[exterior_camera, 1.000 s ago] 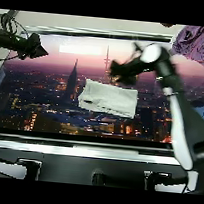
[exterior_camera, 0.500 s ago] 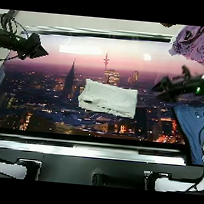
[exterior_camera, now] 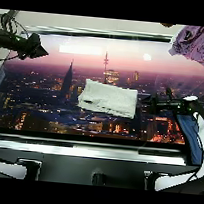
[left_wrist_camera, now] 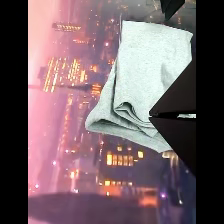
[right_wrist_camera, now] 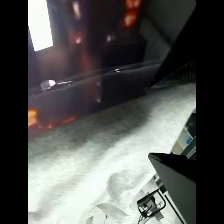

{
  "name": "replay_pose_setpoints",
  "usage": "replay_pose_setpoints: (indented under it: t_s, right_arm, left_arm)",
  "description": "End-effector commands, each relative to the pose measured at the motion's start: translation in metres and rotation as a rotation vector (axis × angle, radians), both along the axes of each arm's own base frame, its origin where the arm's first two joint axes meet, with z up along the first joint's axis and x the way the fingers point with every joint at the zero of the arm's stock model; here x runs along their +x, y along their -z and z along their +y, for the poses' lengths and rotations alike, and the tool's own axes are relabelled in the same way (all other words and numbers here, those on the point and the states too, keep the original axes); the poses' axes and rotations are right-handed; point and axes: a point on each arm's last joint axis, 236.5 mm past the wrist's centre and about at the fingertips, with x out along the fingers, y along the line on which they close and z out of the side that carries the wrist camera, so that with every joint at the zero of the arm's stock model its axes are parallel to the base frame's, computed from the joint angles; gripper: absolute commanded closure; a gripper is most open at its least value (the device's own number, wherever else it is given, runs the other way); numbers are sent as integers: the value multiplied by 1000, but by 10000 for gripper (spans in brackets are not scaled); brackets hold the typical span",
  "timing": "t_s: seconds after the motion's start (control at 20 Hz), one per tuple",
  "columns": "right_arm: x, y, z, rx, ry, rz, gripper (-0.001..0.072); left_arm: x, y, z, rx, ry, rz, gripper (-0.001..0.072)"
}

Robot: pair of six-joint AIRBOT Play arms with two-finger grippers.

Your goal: Fold the clothes and pants, and hang the long-sleeved shirts on hangers.

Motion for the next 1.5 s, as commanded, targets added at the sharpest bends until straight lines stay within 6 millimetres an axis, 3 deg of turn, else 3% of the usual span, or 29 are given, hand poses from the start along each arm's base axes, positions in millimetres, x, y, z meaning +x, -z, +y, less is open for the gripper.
replay_pose_setpoints:
  t_s: [0.0,0.1,0.35,0.4,0.5,0.65,0.9,1.05,1.25,1.45]
  right_arm:
    - [7,15,12,14,3,-22,243]
    - [9,22,23,-4,-9,-23,246]
    - [11,28,49,-42,-46,-43,348]
    - [11,29,53,-45,-51,-46,396]
    - [16,22,57,-25,-47,-56,661]
    - [47,-8,47,-52,-19,-125,680]
    - [119,-83,10,-218,75,-260,680]
    - [145,-119,-24,-304,182,-294,680]
    - [165,-163,-86,-297,356,-335,680]
    - [168,-199,-160,-287,543,-348,680]
  left_arm:
    - [0,0,0,0,-1,1,684]
    - [0,1,0,0,-1,1,684]
    - [1,2,0,0,-1,4,683]
    - [1,2,0,0,-1,3,684]
    - [1,2,0,0,-1,3,684]
    - [1,2,0,0,-1,4,684]
    - [1,2,0,0,-1,4,684]
    - [1,2,0,-1,-2,5,684]
    - [1,2,0,-2,-4,7,684]
    - [1,2,0,-5,-9,10,684]
